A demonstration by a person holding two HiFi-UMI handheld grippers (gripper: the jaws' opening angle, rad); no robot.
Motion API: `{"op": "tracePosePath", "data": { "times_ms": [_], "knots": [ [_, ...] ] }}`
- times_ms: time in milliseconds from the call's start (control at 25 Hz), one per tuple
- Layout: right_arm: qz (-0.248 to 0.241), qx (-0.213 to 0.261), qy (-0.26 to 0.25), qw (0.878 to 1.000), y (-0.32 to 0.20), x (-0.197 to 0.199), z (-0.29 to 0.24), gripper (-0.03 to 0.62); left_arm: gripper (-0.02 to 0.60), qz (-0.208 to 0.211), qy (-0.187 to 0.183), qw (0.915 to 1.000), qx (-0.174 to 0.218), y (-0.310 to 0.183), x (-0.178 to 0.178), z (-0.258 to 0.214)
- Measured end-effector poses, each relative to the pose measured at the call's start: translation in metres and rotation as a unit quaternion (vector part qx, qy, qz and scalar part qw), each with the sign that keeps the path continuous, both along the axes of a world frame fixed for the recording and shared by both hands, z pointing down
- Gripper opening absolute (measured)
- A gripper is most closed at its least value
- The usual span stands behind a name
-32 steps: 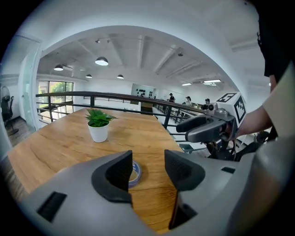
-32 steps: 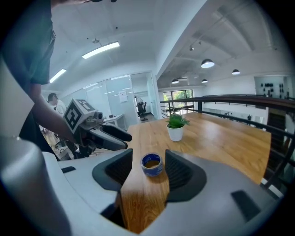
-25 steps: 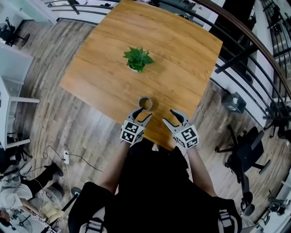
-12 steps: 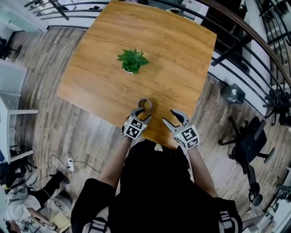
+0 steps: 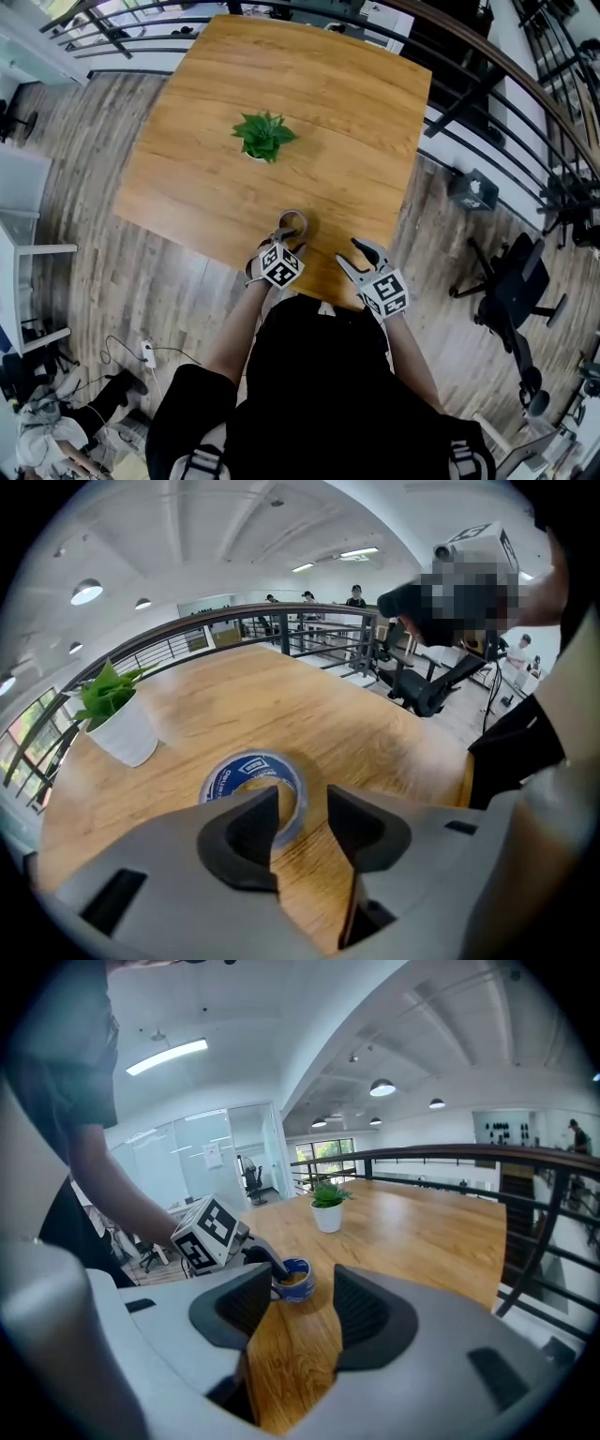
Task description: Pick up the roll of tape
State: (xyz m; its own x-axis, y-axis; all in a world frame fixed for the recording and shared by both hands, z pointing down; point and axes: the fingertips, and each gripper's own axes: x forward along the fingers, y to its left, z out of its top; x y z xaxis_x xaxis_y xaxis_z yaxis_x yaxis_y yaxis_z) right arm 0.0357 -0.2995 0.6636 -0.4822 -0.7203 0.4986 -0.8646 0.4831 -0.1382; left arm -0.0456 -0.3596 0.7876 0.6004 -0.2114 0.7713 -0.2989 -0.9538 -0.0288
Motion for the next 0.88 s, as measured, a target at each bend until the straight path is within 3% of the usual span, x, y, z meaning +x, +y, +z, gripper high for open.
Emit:
{"op": "tracePosePath", "data": {
  "times_ms": [200, 360, 880],
  "knots": [
    [0.023, -0.002, 0.001, 1.000, 0.009, 0.011, 0.001, 0.216, 0.107, 0.032, -0.038, 0.9987, 0.007, 0.000, 0.004, 0.009],
    [0.038, -0.002, 0.003, 0.999, 0.014, 0.019, -0.001, 0.216, 0.077, 0.045, -0.058, 0.9973, 0.009, -0.002, 0.006, 0.014],
    [0.037, 0.004, 0.002, 0.999, 0.010, 0.021, -0.005, 0.213, 0.058, 0.040, -0.059, 0.9974, -0.005, -0.004, 0.007, 0.017]
  ]
}}
